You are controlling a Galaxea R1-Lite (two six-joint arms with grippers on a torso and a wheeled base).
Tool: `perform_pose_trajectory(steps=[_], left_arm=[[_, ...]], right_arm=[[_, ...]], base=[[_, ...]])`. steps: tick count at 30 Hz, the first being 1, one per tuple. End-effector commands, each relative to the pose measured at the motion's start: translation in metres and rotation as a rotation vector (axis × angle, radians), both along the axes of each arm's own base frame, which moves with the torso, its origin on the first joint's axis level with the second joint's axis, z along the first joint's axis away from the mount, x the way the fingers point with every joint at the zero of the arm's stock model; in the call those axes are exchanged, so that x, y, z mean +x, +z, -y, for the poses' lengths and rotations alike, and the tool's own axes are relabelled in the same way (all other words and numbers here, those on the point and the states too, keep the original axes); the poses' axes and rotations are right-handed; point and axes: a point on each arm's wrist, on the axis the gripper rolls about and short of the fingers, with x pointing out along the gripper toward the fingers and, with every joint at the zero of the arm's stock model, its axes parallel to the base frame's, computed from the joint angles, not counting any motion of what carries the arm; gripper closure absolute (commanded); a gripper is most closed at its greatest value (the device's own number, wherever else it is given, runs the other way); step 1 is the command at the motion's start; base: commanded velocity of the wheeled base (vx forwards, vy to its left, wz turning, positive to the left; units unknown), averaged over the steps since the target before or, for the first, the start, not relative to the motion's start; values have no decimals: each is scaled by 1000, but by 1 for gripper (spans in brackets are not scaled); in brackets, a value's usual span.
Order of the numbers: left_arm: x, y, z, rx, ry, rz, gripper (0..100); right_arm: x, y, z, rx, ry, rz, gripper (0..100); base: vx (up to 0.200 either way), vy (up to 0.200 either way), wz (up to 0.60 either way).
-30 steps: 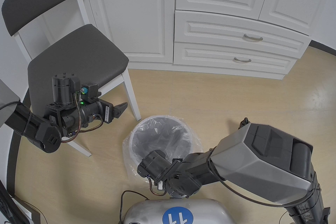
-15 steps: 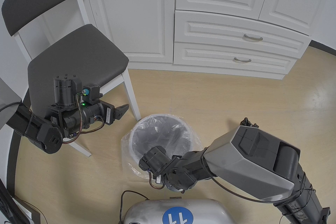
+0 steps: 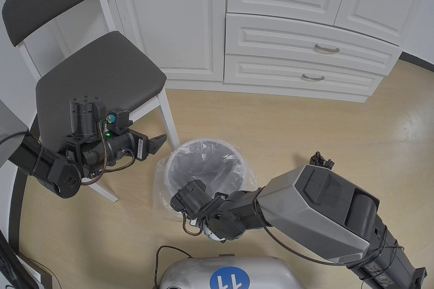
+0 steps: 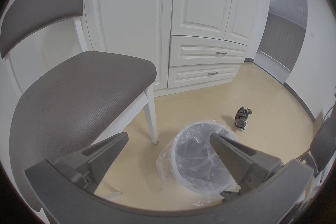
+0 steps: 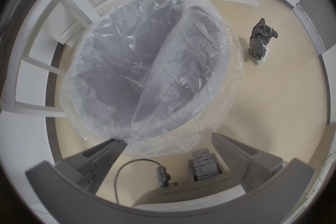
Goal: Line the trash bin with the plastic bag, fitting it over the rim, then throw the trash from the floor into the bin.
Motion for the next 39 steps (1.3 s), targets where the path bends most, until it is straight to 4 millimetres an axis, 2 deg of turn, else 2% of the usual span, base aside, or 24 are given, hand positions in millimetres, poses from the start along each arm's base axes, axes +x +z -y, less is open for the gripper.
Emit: perform_pose_trajectory(steps=[1, 5, 7, 8, 10, 13, 19, 24, 28, 29, 30, 32, 36, 39], left_arm=[[0, -3, 2, 3, -7, -9, 0], [0, -6, 4, 5, -13, -19, 0], [-1, -12, 3, 33, -19, -41, 0], [-1, -19, 2, 70, -31, -50, 0], [1, -23, 2, 87, -38, -60, 0], [5, -42, 4, 135, -60, -99, 0], [10, -60, 10, 157, -76, -145, 0], [8, -71, 20, 172, -99, -171, 0], [8, -79, 23, 188, -112, -184, 0], [9, -79, 23, 191, -113, -183, 0], [9, -79, 22, 202, -115, -178, 0], [9, -79, 22, 205, -116, -175, 0], [9, -78, 21, 204, -114, -172, 0], [9, -78, 21, 205, -114, -170, 0]], right_arm=[[0, 0, -6, 23, -6, 7, 0], [-4, 3, -4, 16, -3, 1, 0], [-17, 11, -4, 17, 24, -10, 0], [-26, 17, -4, 11, 40, -14, 0], [-29, 18, -4, 9, 47, -15, 0], [-43, 27, -6, -1, 75, -8, 0], [-49, 49, -1, 5, 92, 14, 0], [-33, 52, 10, -27, 51, 53, 0], [4, 32, 20, -49, -41, 104, 0], [7, 31, 21, -47, -48, 110, 0], [21, 23, 23, -45, -89, 138, 0], [33, 18, 24, -45, -120, 158, 0], [37, 13, 27, -59, -130, 153, 0], [35, 17, 29, -70, -125, 147, 0]], base=[[0, 0, 0], [0, 0, 0], [0, 0, 0], [0, 0, 0], [0, 0, 0], [0, 0, 0], [0, 0, 0], [0, 0, 0], [0, 0, 0], [0, 0, 0], [0, 0, 0], [0, 0, 0], [0, 0, 0], [0, 0, 0]])
